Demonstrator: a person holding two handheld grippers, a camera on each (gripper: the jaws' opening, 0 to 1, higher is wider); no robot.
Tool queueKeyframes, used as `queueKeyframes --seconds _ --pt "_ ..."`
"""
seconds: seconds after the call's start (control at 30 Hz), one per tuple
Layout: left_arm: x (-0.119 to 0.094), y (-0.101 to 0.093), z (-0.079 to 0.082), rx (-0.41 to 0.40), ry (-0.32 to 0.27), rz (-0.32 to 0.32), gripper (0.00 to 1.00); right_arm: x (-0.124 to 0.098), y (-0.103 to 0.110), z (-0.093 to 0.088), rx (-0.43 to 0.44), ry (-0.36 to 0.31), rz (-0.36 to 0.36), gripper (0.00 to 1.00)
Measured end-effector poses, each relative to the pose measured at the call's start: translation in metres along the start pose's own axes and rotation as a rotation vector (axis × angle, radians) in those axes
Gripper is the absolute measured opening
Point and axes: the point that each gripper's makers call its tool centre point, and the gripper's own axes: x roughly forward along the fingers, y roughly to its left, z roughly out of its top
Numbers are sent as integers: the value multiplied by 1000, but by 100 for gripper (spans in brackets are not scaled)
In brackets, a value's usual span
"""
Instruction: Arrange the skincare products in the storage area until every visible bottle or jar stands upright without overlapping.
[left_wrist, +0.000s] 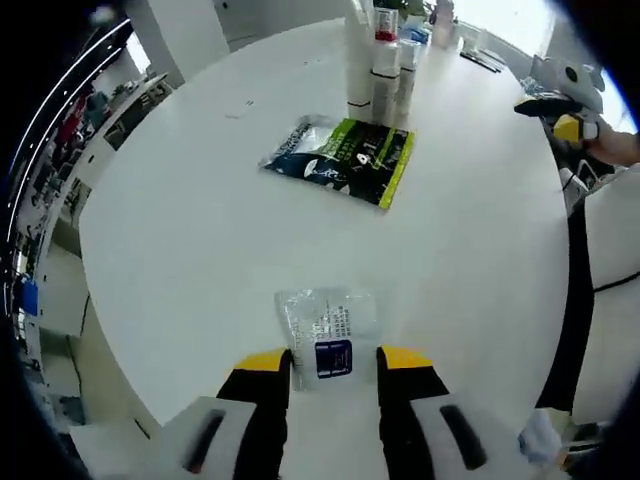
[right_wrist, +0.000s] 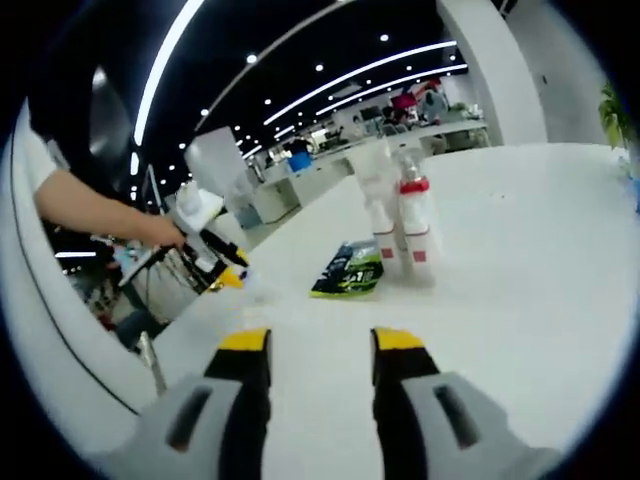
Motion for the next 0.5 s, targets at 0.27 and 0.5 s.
queueKeyframes --seconds 0.27,0.5 --pt "3 5 19 108 14 -33 35 4 -9 -9 -7 14 6 38" --pt "6 16 33 219 32 -64 35 8 -10 -8 -2 17 -4 38"
